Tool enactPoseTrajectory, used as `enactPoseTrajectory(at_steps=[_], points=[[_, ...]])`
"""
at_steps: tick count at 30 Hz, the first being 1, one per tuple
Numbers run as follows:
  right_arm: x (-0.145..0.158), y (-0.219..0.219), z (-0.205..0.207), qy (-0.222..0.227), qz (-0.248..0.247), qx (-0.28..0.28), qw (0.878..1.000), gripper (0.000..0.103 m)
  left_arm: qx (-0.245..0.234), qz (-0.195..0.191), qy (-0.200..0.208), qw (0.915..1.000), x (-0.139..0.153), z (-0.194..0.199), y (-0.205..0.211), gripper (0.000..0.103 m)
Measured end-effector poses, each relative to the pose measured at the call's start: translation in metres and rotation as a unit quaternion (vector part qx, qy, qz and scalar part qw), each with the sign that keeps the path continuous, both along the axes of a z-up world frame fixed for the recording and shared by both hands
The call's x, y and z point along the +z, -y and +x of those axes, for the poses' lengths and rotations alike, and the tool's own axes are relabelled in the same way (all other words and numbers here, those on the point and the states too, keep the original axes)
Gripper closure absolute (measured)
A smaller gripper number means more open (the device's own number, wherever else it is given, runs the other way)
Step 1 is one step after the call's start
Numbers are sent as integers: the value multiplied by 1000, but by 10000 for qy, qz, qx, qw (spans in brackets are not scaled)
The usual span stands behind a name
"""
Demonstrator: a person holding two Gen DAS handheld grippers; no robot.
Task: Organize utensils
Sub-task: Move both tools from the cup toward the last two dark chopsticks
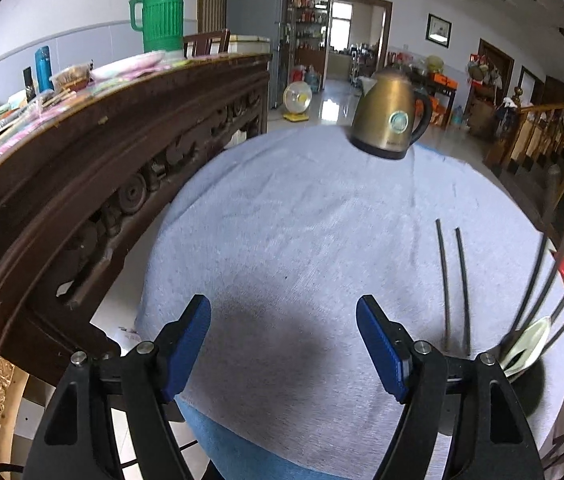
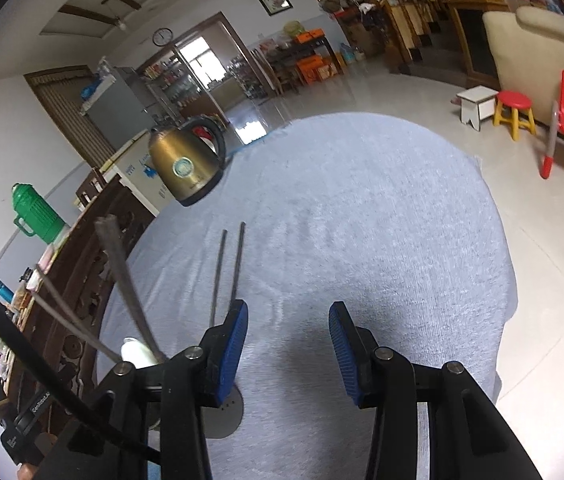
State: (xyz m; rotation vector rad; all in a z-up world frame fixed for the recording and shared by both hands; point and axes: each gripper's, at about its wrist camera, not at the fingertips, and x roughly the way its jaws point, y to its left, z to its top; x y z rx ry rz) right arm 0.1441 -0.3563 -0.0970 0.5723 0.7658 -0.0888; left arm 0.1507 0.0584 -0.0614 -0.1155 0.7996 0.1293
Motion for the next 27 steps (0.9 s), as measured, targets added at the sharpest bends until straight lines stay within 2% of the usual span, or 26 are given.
enactPoseTrajectory(at_steps=[11,14,20,27], points=[[-35,18,47,-570,272,102,9979,58,-115,121,-482,9987,-30,40,-7,27],[-44,24,74,-756,338,239,9963,58,-228,134,-637,9976,-35,58,-5,27],[-51,21,133,-1013,159,646,9926,58,-594,243,-953,9934,-46,102,10,27],[-60,-5,209,-1245,73,1276,9839,58,-940,281,-1155,9884,-48,151,38,27]])
